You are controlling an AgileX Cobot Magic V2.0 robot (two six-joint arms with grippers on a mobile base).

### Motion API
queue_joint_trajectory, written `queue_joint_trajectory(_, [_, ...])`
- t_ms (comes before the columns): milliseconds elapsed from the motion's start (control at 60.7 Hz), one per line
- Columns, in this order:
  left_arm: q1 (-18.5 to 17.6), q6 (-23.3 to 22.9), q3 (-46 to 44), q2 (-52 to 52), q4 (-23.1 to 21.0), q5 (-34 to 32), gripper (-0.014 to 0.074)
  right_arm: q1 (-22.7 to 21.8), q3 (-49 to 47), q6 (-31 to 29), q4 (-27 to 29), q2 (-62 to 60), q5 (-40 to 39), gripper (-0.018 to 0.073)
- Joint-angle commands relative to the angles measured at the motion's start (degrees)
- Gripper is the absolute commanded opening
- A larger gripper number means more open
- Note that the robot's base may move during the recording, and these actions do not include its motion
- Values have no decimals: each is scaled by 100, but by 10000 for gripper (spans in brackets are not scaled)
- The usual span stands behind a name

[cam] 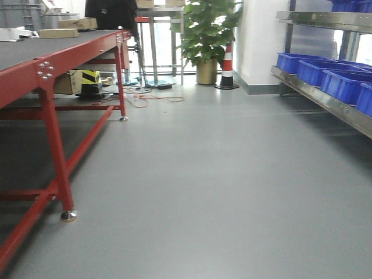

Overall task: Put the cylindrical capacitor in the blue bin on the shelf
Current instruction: 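Drive the base away from the table toward the bin shelf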

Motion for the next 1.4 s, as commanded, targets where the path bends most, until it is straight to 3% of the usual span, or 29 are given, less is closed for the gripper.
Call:
queue_joint_trajectory(0, [-29,-27,2,-32,-22,-174,-111,18,-43,2,-26,-39,-133,-154])
queue_joint_trajectory(1385, [-29,-27,2,-32,-22,-187,-111,18,-43,2,-26,-51,-133,-154])
